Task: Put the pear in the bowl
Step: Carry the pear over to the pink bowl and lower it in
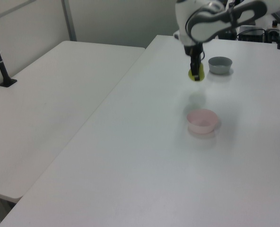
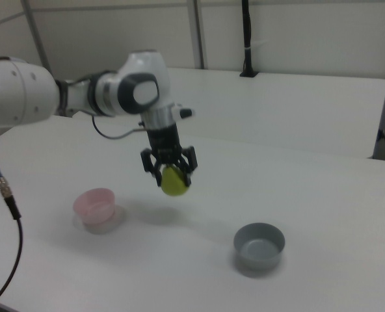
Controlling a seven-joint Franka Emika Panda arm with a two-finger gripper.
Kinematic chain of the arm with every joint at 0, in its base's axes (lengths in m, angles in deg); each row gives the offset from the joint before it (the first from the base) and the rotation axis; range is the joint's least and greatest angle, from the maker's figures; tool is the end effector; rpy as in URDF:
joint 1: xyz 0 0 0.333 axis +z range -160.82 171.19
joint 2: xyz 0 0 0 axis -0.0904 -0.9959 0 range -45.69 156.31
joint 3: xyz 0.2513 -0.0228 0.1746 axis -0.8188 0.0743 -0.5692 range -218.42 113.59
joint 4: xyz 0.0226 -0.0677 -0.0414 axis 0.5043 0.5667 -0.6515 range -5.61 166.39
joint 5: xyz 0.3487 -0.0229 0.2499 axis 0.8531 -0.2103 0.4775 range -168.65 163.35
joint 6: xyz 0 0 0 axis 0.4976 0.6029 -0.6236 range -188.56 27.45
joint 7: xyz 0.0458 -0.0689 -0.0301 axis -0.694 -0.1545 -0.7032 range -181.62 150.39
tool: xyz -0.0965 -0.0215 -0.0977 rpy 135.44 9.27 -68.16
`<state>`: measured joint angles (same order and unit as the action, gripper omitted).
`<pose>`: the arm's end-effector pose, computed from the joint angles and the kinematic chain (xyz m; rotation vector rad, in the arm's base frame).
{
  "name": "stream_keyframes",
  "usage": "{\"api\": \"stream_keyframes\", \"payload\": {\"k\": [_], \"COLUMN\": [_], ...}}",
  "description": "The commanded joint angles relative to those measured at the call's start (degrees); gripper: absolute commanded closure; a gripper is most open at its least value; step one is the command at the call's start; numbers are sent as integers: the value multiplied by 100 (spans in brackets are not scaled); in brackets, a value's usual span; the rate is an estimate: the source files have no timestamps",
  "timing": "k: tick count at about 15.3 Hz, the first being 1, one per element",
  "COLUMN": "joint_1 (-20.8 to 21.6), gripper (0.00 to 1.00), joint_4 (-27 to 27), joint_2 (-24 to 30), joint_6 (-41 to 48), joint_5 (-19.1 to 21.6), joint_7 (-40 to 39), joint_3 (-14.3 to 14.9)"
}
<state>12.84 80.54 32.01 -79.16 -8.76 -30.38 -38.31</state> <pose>0.6813 -0.0738 0.3495 2.9465 0.2863 -0.2377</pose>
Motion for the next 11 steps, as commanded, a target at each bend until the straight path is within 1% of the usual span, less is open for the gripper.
{"api": "stream_keyframes", "payload": {"k": [1, 3, 5, 6, 7, 9, 11], "joint_1": [192, 543, 1069, 1420, 1632, 2019, 2170], "gripper": [66, 65, 64, 64, 64, 64, 64], "joint_4": [135, 135, 126, 135, 143, 178, 187], "joint_2": [545, 642, 659, 660, 660, 642, 572], "joint_6": [374, 558, 769, 779, 814, 840, 779], "joint_5": [128, 154, 146, 163, 207, 216, 225], "joint_7": [-9, 96, 350, 561, 667, 826, 888], "joint_3": [-4, 31, 66, 66, 57, -4, -4]}}
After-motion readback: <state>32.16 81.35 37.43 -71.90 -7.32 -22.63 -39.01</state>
